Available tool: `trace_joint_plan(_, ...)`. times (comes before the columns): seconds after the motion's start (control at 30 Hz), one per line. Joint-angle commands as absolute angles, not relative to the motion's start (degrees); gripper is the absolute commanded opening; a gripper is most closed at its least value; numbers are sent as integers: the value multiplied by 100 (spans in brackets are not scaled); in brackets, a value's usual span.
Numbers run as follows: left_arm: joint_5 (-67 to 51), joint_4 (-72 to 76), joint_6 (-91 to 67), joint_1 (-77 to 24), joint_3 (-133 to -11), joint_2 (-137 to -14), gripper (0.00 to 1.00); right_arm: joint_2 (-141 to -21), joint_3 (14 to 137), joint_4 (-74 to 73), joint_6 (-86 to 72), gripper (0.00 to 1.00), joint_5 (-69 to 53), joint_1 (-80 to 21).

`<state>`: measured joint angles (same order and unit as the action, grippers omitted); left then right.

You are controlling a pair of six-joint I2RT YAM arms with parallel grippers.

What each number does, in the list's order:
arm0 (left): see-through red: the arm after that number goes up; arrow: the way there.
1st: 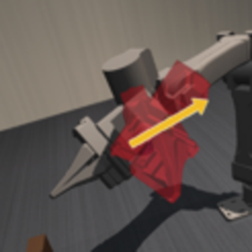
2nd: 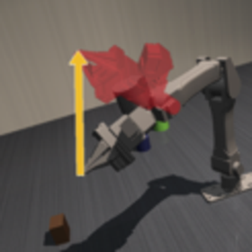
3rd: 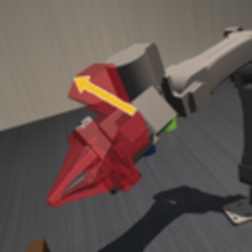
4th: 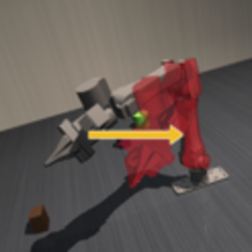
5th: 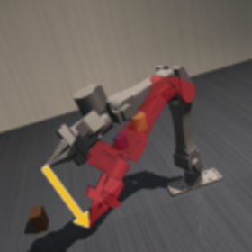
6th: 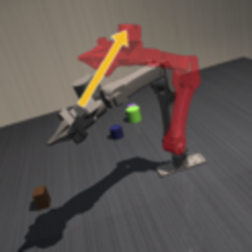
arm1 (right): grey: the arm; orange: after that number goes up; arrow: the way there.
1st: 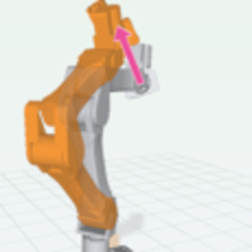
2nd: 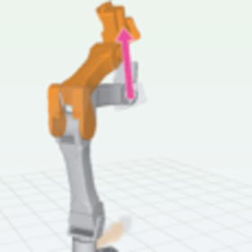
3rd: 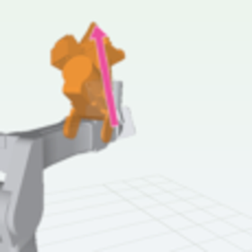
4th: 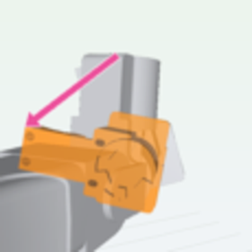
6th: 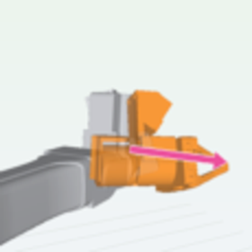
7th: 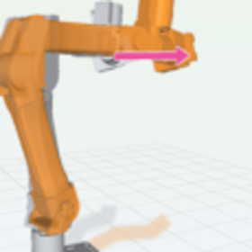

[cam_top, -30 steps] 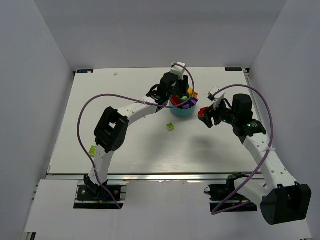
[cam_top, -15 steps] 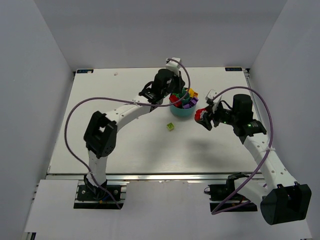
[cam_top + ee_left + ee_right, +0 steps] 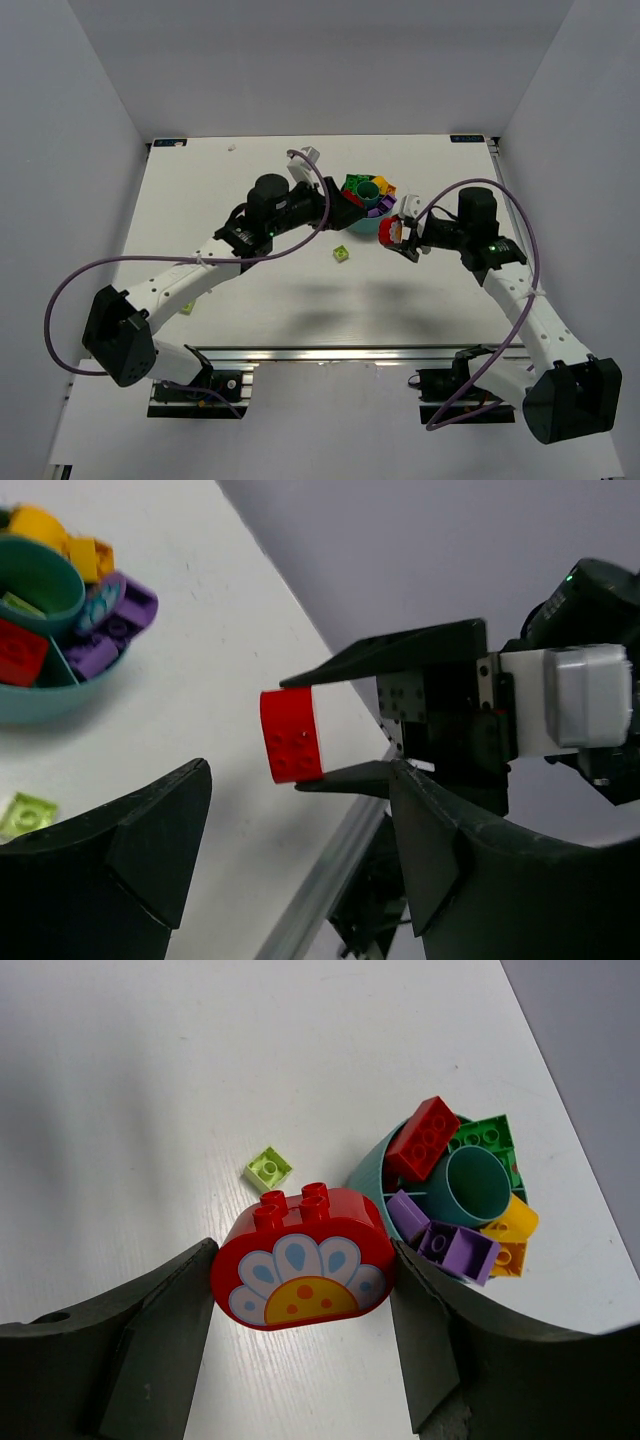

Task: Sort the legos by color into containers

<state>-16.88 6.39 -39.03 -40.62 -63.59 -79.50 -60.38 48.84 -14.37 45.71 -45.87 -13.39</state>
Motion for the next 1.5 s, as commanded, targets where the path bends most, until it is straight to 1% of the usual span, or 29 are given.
trace_joint_plan(0.0,-2100,755,-4569,-4034,-6074,-7972,82,-6047,4939,-1222,4860,0,-4633,-1563)
trace_joint_plan(0.27,-2197,536,-4579,-4043,-6117,-8112,85,-6108,4852,-1081,4843,2,-4298,-2012)
trace_joint_plan(0.5,-2268,545,-4553,-4043,-5994,-8077,85,-6345,4922,-818,4580,3,-4166,-2101)
trace_joint_plan(0.63,-2206,615,-4623,-4043,-5880,-8051,85,-6618,5220,-808,4368,3,-4236,-2118)
trace_joint_plan(0.73,-2110,405,-4545,-4034,-5967,-8112,84,-6811,5396,-1140,4779,9,-4263,-2136)
trace_joint_plan(0.77,-1988,265,-4500,-4034,-6072,-8112,84,-6864,5571,-1308,5338,15,-4245,-2144)
trace_joint_plan(0.8,-1795,-110,-4422,-4025,-6125,-8043,84,-7012,5659,-1457,5683,18,-4219,-2136)
trace_joint_plan(0.83,-1367,-323,-4290,-4008,-6169,-7981,84,-7109,5791,-1903,6113,22,-4236,-2144)
trace_joint_plan(0.87,-1145,-517,-4263,-3938,-6196,-7902,84,-7223,6114,-2203,7066,24,-4254,-2145)
trace_joint_plan(0.93,-793,-860,-4271,-3806,-6109,-7542,84,-7698,6563,-3184,7941,24,-4324,-2145)
trace_joint_plan(0.97,-565,-931,-4298,-3658,-6047,-7393,84,-7882,6809,-3434,8189,22,-4342,-2136)
trace_joint_plan(1.0,-458,-1071,-4350,-3578,-5908,-7070,84,-8267,7342,-3671,8557,22,-4403,-2144)
trace_joint_plan(1.03,-257,-1124,-4368,-3455,-5819,-6892,84,-8462,7600,-4091,8682,20,-4412,-2145)
trace_joint_plan(1.13,-79,-1441,-4412,-3314,-5503,-6374,85,-9235,8602,-4674,9149,19,-4351,-2145)
trace_joint_plan(1.17,182,-1520,-4430,-3235,-5424,-6050,85,-9429,8848,-5120,9271,18,-4316,-2145)
trace_joint_plan(1.2,245,-1686,-4482,-3200,-5275,-5899,85,-9796,9347,-5368,9586,18,-4272,-2136)
trace_joint_plan(1.27,351,-1836,-4544,-3156,-5116,-5468,85,-10263,9798,-5894,9685,17,-4228,-2136)
trace_joint_plan(1.3,465,-1959,-4622,-3147,-5046,-5336,85,-10396,10130,-6011,9720,17,-4184,-2144)
trace_joint_plan(1.47,773,-2267,-4878,-3138,-4623,-4590,85,-10906,10573,-6108,9712,17,-4131,-2153)
